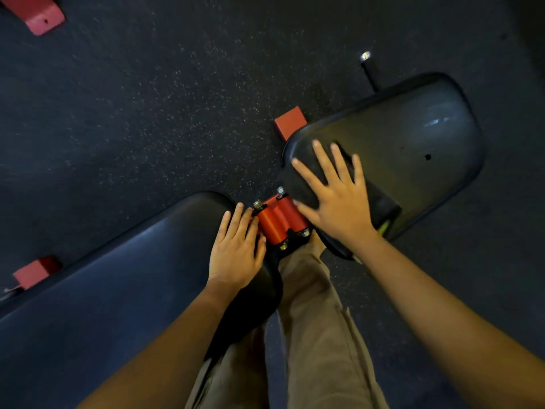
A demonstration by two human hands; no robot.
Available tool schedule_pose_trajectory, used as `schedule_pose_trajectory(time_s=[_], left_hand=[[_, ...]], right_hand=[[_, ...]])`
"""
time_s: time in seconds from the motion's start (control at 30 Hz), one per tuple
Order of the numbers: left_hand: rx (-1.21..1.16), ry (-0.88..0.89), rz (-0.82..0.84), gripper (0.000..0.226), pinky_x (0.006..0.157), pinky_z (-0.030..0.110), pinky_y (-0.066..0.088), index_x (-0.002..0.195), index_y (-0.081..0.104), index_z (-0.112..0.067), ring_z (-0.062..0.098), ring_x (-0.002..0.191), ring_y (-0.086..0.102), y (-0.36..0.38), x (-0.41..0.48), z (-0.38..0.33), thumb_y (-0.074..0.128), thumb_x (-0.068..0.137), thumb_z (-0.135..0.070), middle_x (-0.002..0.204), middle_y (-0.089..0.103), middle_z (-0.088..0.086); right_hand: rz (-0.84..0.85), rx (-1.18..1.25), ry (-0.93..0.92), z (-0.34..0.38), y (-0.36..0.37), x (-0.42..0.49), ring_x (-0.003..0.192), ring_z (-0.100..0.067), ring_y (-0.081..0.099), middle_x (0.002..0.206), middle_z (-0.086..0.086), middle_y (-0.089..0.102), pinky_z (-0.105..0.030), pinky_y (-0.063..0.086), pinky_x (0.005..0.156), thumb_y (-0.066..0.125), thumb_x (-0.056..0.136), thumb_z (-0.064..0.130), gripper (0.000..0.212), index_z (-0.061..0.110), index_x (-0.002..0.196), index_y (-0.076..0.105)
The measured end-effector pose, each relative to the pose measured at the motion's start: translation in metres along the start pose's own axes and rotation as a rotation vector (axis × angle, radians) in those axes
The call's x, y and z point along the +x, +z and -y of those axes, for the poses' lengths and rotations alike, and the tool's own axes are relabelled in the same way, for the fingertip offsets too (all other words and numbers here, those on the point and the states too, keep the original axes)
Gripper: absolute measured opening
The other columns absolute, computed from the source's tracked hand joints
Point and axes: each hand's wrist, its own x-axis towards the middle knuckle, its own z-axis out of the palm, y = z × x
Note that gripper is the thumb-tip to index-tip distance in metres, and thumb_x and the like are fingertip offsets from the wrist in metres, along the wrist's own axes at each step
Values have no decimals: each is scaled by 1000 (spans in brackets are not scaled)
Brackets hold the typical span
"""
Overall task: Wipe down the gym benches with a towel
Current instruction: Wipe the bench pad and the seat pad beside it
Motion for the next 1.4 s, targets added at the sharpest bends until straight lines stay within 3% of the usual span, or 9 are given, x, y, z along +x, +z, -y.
schedule_pose_trajectory(time_s=[0.17, 0.33, 0.4, 0.6, 0.73, 0.8, 1.0, 1.23, 1.4], left_hand=[[-59, -70, -17, 50, 113, 41, 13, 120, 60, 0, 35, 132, 41, -5, 4, -9, 35, 92, -32, 132, 54, 18], [-190, -104, -53, 52, 113, 38, 9, 132, 49, 0, 36, 134, 38, -10, 24, -41, 34, 95, -32, 140, 46, 20], [-263, -101, -81, 54, 115, 33, 4, 138, 41, 0, 32, 138, 30, -14, 37, -58, 32, 97, -34, 146, 38, 19], [-423, -79, -194, 62, 118, 27, -3, 147, 19, -1, 25, 144, 10, -18, 71, -98, 26, 100, -40, 156, 15, 14], [-490, -134, -265, 63, 118, 30, -3, 148, 14, 0, 24, 145, 3, -20, 90, -120, 24, 101, -41, 156, 6, 12], [-496, -131, -271, 64, 118, 30, -3, 147, 15, 1, 24, 145, 4, -20, 97, -129, 23, 101, -42, 155, 6, 12], [-393, -128, -258, 64, 118, 29, -4, 147, 19, 0, 24, 145, 5, -19, 125, -157, 27, 99, -41, 156, 8, 13], [-369, -291, -311, 62, 115, 26, -9, 147, 21, 0, 24, 145, 6, -31, 161, -172, 24, 98, -39, 157, 12, 15], [-270, -241, -270, 65, 116, 32, -6, 148, 19, -2, 21, 144, 5, -30, 179, -193, 24, 99, -43, 156, 14, 15]], right_hand=[[38, 77, 169, 2, -7, 72, 146, -36, 15, 160, -12, 16, -56, 14, 114, 54, 85, 54, 74, 30, 151, 30], [41, 33, -195, -30, -6, -50, 142, -38, 26, 158, -12, 24, -55, 24, 110, 58, 85, 48, 70, 29, 149, 35], [34, 46, -191, -64, -9, -78, 140, -37, 28, 157, -11, 25, -56, 29, 107, 56, 84, 48, 69, 31, 148, 34], [-74, 163, 513, -106, -25, 9, 138, -42, 30, 158, -13, 22, -57, 31, 104, 50, 88, 52, 66, 29, 148, 35], [-8, 137, -67, -103, -17, -39, 139, -39, 31, 158, -11, 23, -55, 29, 106, 52, 87, 51, 66, 32, 148, 36], [33, 118, -162, -127, -17, -82, 139, -37, 31, 158, -9, 24, -55, 32, 106, 51, 86, 51, 66, 34, 148, 34], [-56, 196, 554, -196, -31, -17, 137, -41, 30, 159, -11, 21, -58, 30, 103, 43, 88, 55, 65, 33, 148, 32], [18, 148, -35, -200, -27, -63, 139, -37, 32, 158, -9, 25, -55, 32, 106, 54, 87, 49, 66, 35, 148, 33], [-6, 216, 411, -229, -35, -23, 138, -37, 30, 159, -8, 22, -56, 32, 104, 44, 89, 54, 64, 34, 148, 29]])
